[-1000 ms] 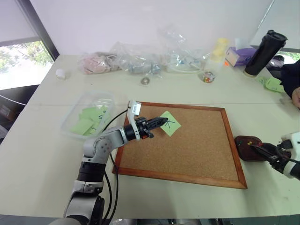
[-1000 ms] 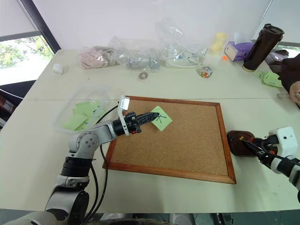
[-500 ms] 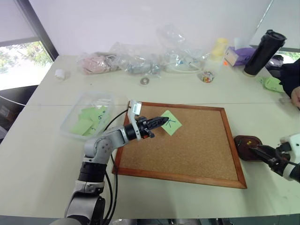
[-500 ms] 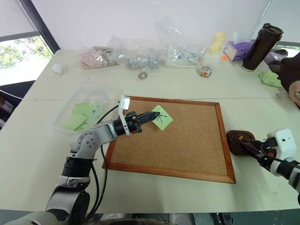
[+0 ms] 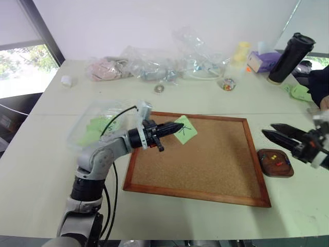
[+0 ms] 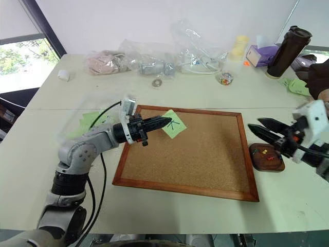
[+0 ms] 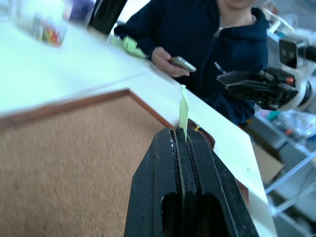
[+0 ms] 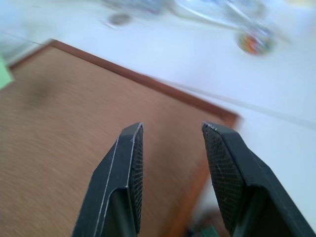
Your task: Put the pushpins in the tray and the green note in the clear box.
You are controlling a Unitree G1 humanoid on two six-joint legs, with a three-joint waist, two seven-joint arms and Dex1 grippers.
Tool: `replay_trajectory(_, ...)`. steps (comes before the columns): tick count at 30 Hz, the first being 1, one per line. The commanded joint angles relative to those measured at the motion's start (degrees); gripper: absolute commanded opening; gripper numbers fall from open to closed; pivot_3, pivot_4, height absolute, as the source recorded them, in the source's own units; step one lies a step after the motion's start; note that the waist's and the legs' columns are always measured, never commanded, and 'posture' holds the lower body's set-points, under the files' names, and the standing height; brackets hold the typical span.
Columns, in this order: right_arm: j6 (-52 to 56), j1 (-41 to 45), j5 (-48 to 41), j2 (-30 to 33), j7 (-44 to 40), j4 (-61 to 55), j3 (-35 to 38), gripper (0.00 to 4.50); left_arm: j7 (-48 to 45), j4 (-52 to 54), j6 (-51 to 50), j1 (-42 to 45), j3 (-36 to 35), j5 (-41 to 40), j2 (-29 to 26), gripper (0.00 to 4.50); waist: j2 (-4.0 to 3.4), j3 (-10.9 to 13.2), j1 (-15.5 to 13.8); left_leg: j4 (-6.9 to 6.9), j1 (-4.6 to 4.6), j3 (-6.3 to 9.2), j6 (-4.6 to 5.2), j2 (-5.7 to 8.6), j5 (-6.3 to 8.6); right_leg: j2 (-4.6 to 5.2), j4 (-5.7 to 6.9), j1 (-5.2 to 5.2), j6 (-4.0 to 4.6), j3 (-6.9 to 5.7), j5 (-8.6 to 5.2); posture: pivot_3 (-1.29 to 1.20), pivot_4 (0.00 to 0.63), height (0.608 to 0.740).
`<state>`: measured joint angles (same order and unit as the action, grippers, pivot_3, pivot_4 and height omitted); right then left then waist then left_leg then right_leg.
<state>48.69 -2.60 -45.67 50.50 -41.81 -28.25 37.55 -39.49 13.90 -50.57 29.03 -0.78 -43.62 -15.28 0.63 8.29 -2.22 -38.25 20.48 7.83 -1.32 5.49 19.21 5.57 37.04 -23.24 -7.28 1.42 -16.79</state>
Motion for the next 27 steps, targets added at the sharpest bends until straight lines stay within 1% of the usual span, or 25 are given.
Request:
replay_trajectory(1,0.34,4.07,-2.06,0.62,0.94,-3.49,-5.3,1.88,5.85,6.05,-1.37,2.37,-7.33,-4.34,-1.7,0.0,0.01,0.01,0.04,0.0,0.0,0.0,0.0,-0.01,0.0,0.0,0.0,-0.02,0.0,0.0,0.0,0.0,0.15,0.74)
replay_trajectory(4,0.12,6.18,-1.73,0.91,0.61,-4.31,-9.27,1.88,10.18,7.83,-1.87,2.73,-11.2,-5.18,-3.75,0.0,0.01,0.0,0.05,0.01,0.01,0.01,0.0,-0.02,0.0,-0.01,0.0,-0.04,0.0,-0.01,0.0,0.0,0.15,0.74)
replay_trajectory(6,-0.27,8.19,-1.27,0.61,0.32,-4.01,-12.7,1.88,12.08,8.0,-1.42,1.54,-15.03,-4.57,-7.07,0.0,0.04,0.03,0.05,0.01,0.01,0.0,0.0,-0.01,0.0,0.0,0.0,-0.05,0.0,-0.01,0.0,0.0,0.15,0.74)
replay_trajectory(9,-1.47,10.27,0.31,0.43,-0.48,-2.61,-16.37,1.88,13.2,7.79,0.24,-1.18,-18.15,-2.36,-12.21,0.0,0.04,0.03,0.24,0.05,0.0,0.0,0.0,-0.02,0.0,-0.02,0.02,-0.1,0.0,-0.01,0.0,0.0,0.15,0.74)
replay_trajectory(13,-3.64,11.44,2.49,0.83,-2.4,-0.59,-19.27,1.88,11.98,6.58,1.16,-6.18,-21.63,-1.27,-17.75,0.0,0.04,0.04,-0.04,0.03,0.05,0.01,0.0,0.0,0.0,0.0,0.0,-0.12,0.0,-0.02,0.0,0.0,0.15,0.74)
replay_trajectory(16,-5.04,13.14,3.9,0.45,-3.37,1.19,-21.38,1.88,9.36,2.91,3.43,-10.94,-23.76,0.98,-22.01,0.0,0.01,0.06,0.08,0.04,0.04,0.01,0.0,0.0,0.0,0.01,0.0,-0.12,0.0,-0.02,0.0,0.0,0.15,0.74)
replay_trajectory(18,-5.88,13.65,4.84,0.17,-3.74,1.82,-22.54,1.88,8.39,0.29,4.71,-12.49,-24.32,1.68,-23.09,0.0,0.0,0.06,0.07,0.07,0.04,0.01,0.0,-0.02,0.0,0.01,0.0,-0.13,0.01,-0.02,0.0,0.0,0.15,0.74)
replay_trajectory(21,-6.86,13.4,5.82,0.05,-4.15,1.93,-23.34,1.88,8.34,-2.44,6.12,-13.28,-24.45,2.78,-23.22,0.0,0.0,0.06,-0.1,0.06,0.07,0.03,0.0,-0.01,0.0,0.02,-0.03,-0.12,0.01,-0.04,0.0,0.0,0.15,0.74)
replay_trajectory(24,-7.08,13.17,5.83,-0.02,-4.31,1.78,-23.23,1.94,7.77,-3.8,7.1,-13.83,-24.02,3.77,-23.6,0.96,0.01,0.07,0.05,0.05,0.09,0.03,0.0,0.0,0.0,0.03,-0.04,-0.12,0.01,-0.04,0.0,0.0,0.15,0.74)
replay_trajectory(27,-7.34,12.44,6.29,0.32,-4.65,1.6,-22.86,1.94,6.31,-3.62,5.03,-13.47,-25.37,0.62,-23.37,2.35,0.01,0.07,0.11,0.07,0.08,0.03,0.0,-0.02,0.0,0.02,-0.02,-0.14,0.01,-0.04,0.0,0.0,0.15,0.74)
